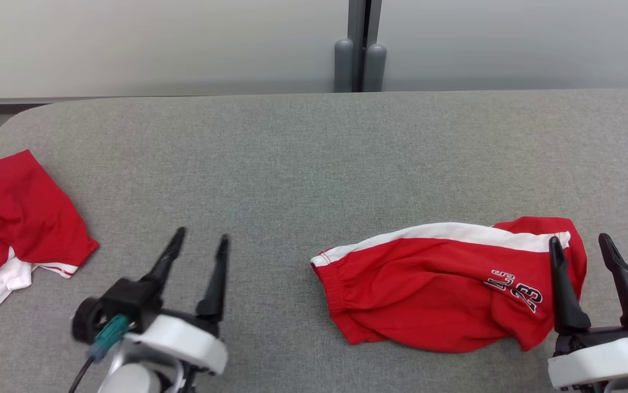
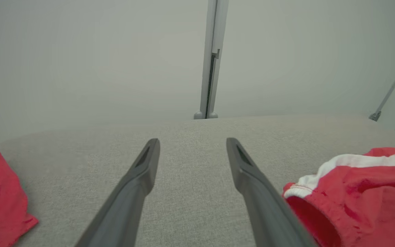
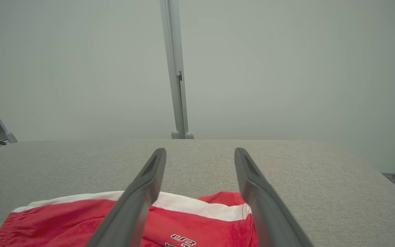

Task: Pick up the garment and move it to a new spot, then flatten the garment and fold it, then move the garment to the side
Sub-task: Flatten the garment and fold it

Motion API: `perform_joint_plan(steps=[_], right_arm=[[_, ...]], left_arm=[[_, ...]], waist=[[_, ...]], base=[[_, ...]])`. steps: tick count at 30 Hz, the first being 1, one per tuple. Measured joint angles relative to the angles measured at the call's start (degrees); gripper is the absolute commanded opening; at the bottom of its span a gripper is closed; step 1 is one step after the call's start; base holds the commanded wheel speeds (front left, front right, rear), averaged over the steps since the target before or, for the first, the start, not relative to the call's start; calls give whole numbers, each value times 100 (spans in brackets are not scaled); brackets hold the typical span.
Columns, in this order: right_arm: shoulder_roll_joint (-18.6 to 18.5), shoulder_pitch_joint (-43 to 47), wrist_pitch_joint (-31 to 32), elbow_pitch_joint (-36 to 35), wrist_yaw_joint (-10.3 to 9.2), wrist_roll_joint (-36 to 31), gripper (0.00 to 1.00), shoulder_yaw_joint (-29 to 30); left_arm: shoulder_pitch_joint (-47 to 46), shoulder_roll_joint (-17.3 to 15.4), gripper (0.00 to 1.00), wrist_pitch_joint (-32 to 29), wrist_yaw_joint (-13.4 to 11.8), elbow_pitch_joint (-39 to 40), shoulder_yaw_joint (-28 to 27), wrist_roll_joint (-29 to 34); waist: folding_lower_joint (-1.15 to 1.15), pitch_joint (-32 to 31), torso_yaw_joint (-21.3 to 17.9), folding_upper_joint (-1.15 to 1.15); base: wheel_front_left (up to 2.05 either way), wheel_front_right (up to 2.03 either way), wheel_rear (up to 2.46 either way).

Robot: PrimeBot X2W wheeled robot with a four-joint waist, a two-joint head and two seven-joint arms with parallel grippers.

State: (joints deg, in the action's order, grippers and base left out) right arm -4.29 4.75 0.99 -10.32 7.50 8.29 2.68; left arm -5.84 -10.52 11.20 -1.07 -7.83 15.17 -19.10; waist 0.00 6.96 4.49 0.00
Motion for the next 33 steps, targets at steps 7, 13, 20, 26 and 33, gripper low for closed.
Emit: perform_joint_plan(steps=[7,13,20,26,33], right_arm=[[11,-171,32,16,0,19,100,-168],[27,-246,54,99,0,65,100,-287],[54,-309,-10,269,0,111,100,-285],[86,-338,-57,359,0,123,100,-253],[60,-363,-35,628,0,124,100,-69]], left_arm=[[-926,364,100,-1009,604,-277,925,-91],[-1490,488,100,-1963,779,-917,1417,-445],[-1611,427,100,-2599,809,-1347,1500,-831],[-1605,271,0,-2663,814,-1226,1585,-893],[-1601,216,0,-2529,798,-961,1628,-815]], waist=[[0,229,-45,0],[0,447,-232,0],[0,627,-459,0],[0,654,-497,0],[0,660,-432,0]], base=[[0,0,0],[0,0,0],[0,0,0],[0,0,0],[0,0,0]])
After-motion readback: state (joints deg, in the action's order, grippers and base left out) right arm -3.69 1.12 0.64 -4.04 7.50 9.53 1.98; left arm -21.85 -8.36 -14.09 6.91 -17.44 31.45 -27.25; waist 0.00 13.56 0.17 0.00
